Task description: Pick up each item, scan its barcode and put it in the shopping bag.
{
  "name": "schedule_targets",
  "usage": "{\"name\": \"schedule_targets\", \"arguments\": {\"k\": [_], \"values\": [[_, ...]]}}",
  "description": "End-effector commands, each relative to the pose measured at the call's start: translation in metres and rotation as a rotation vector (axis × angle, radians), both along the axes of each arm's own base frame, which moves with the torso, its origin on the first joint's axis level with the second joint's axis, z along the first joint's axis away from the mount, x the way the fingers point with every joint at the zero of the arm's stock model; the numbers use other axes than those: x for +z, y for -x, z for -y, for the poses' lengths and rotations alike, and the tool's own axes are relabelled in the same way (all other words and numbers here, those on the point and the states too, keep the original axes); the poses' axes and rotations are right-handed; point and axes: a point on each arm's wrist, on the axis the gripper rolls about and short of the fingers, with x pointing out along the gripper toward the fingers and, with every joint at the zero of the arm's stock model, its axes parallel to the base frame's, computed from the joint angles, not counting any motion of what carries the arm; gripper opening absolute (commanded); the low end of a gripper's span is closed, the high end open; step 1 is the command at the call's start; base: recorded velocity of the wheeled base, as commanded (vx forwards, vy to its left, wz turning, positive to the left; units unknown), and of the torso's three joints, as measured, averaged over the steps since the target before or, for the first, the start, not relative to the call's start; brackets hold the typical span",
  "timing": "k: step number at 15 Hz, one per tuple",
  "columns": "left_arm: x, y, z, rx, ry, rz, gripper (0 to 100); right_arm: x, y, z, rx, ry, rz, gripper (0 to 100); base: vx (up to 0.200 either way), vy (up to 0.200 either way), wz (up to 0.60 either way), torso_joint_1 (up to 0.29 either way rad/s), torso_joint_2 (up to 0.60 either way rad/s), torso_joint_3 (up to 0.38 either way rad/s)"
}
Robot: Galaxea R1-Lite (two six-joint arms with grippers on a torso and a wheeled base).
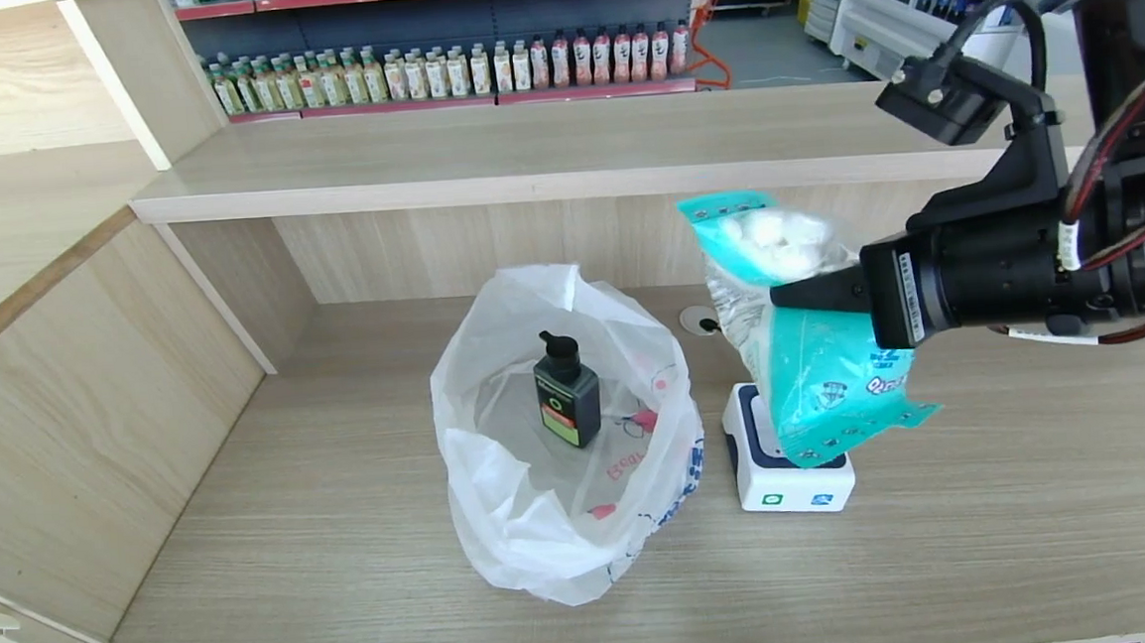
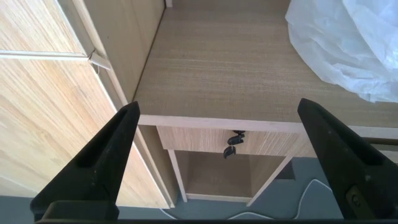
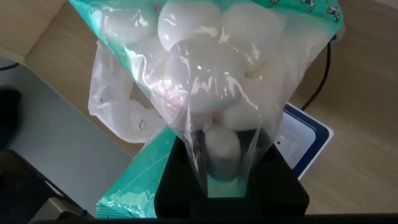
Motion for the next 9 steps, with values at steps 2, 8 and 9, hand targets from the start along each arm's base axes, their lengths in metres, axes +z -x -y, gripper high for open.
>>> {"name": "schedule_targets", "arguments": {"k": [2, 8, 9], "values": [[0.0, 0.0, 0.0, 0.0, 0.0, -0.002, 100, -0.019, -0.007, 0.008, -0.049, 0.022, -0.084, 0, 0.0, 0.0, 0.0, 0.0, 0.0, 0.0], [0.0, 0.0, 0.0, 0.0, 0.0, -0.002, 100, -0.054, -0.024, 0.026, -0.151, -0.02, -0.102, 0, 0.0, 0.0, 0.0, 0.0, 0.0, 0.0], [0.0, 0.0, 0.0, 0.0, 0.0, -0.002, 100, -0.064, -0.03, 0.023, -0.149, -0.077, -0.108, 0, 0.0, 0.0, 0.0, 0.0, 0.0, 0.0]]}}
